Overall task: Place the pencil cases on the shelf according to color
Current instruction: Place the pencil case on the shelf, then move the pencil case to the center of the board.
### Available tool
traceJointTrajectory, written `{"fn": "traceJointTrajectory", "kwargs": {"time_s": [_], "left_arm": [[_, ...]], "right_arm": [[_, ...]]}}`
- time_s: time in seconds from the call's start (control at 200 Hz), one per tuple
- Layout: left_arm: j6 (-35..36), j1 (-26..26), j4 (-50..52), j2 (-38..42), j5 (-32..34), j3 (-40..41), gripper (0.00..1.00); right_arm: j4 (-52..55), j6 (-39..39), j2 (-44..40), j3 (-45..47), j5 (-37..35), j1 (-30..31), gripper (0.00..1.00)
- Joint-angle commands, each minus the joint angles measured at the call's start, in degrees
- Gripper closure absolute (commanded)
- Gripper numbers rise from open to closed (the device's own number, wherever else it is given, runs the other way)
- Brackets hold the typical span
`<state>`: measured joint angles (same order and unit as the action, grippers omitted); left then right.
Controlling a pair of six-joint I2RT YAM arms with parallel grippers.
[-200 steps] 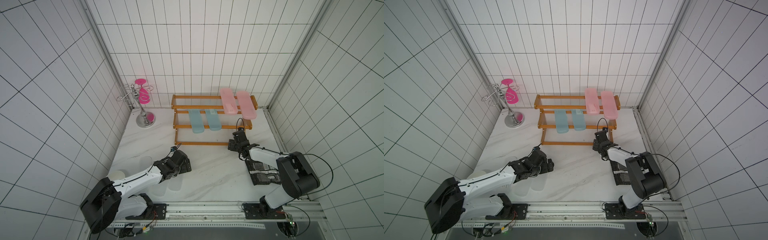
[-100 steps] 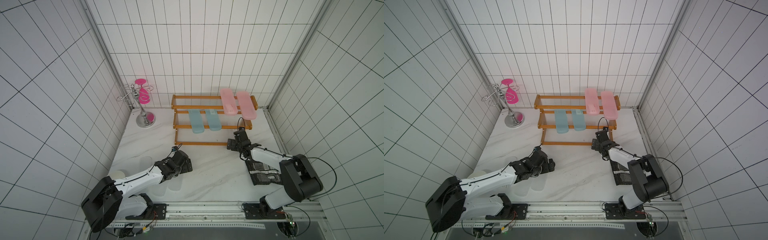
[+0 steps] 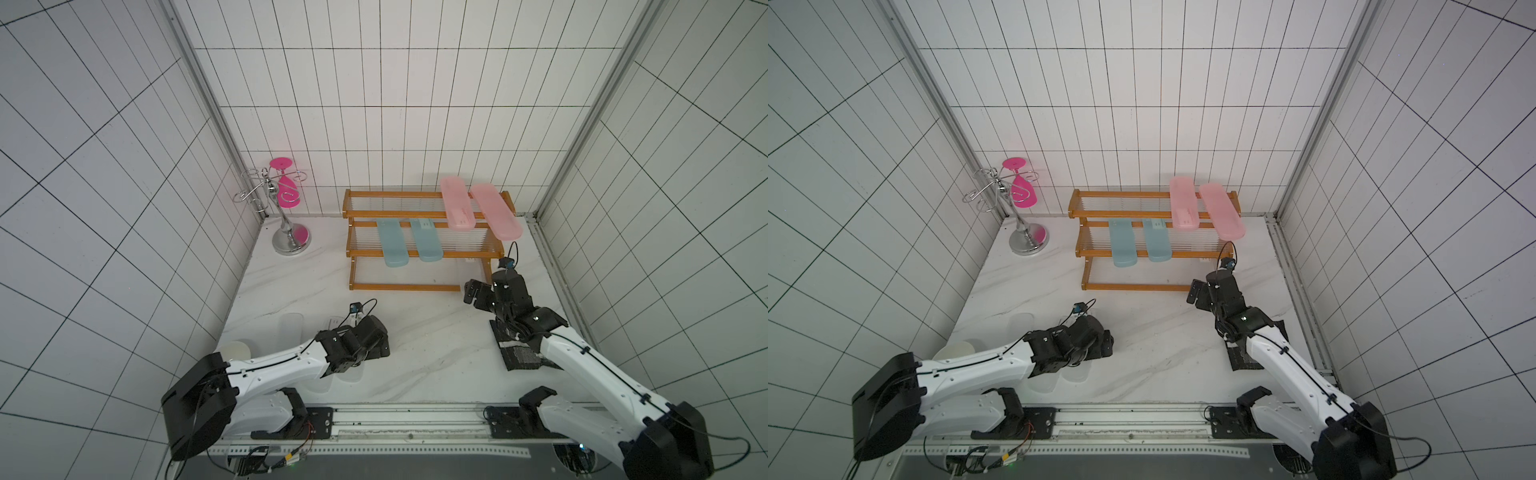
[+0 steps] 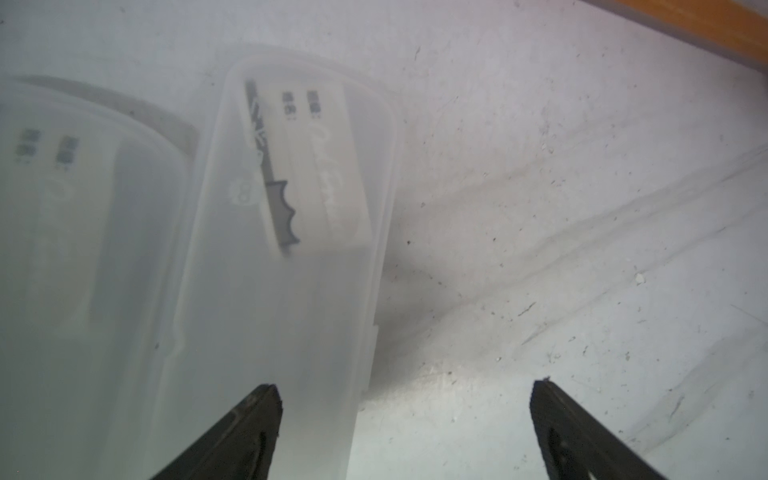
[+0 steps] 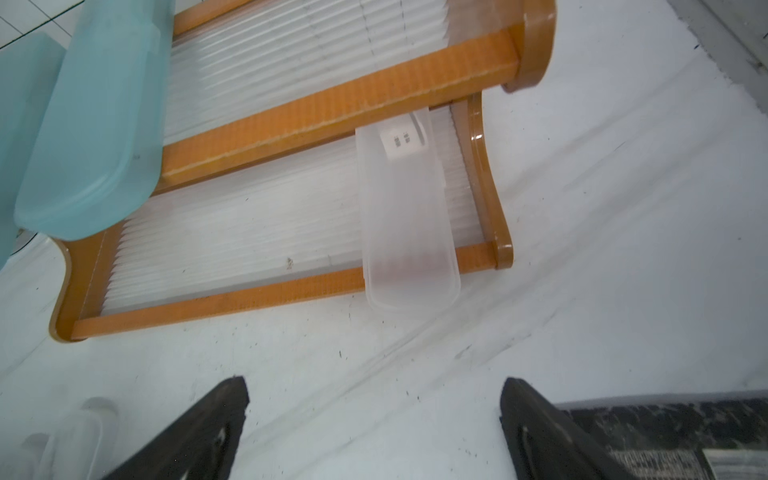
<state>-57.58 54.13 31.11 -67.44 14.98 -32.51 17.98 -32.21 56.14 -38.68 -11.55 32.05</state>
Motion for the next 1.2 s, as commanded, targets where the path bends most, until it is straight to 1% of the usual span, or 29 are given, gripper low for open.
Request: {"fn": "traceJointTrajectory", "kwargs": {"time_s": [0.0, 0.045, 0.095, 0.235, 0.35, 0.495, 0.57, 0.625, 0.75, 0.915, 1.01, 1.09, 1.195], "left_arm": [[-4.1, -0.5, 11.4, 3.8, 9.4, 0.0, 0.02], [-3.6, -1.5, 12.1, 5.3, 10.6, 0.3, 0.02], [-3.0, -2.6, 12.1, 6.8, 10.4, 0.9, 0.02], [-0.4, -4.4, 7.5, 8.9, 6.4, 2.9, 0.02], [-0.3, -4.4, 6.1, 7.5, 4.0, 3.1, 0.02], [-0.5, -4.1, 4.9, 3.4, 0.5, 2.2, 0.02], [-0.8, -2.2, 3.4, 1.0, -0.4, 1.4, 0.02], [-1.4, 0.1, 2.2, -0.9, -0.1, 0.4, 0.02], [-2.8, 4.2, -0.3, -8.1, -0.2, -3.3, 0.02], [-4.4, 11.4, -0.7, -19.8, 0.9, -13.8, 0.02], [-6.0, 14.2, -0.9, -25.4, 0.5, -19.8, 0.02], [-7.5, 15.6, -1.5, -27.0, 1.2, -22.6, 0.02], [-8.1, 15.6, -1.5, -24.8, 2.8, -22.4, 0.02]], "right_arm": [[6.4, -3.2, -3.8, 3.2, 0.4, 3.3, 0.01], [7.3, -4.2, -5.2, 4.1, -0.5, 5.0, 0.01], [7.9, -5.2, -6.2, 5.0, -1.1, 6.9, 0.01], [8.9, -8.0, -7.5, 6.7, -2.7, 11.6, 0.01], [10.0, -9.4, -7.8, 7.4, -4.1, 14.6, 0.01], [11.7, -10.4, -9.3, 9.2, -5.5, 16.0, 0.01], [13.5, -11.0, -11.3, 9.9, -5.8, 16.3, 0.01], [15.1, -11.3, -13.3, 10.1, -6.0, 16.5, 0.01], [19.9, -11.7, -19.4, 10.1, -7.1, 16.6, 0.01], [26.6, -12.5, -26.3, 9.8, -8.4, 16.6, 0.01], [28.8, -12.9, -28.9, 9.6, -8.7, 16.6, 0.01], [29.2, -13.1, -29.8, 9.4, -7.9, 16.6, 0.01], [28.5, -13.6, -28.5, 9.2, -6.7, 16.6, 0.01]]}}
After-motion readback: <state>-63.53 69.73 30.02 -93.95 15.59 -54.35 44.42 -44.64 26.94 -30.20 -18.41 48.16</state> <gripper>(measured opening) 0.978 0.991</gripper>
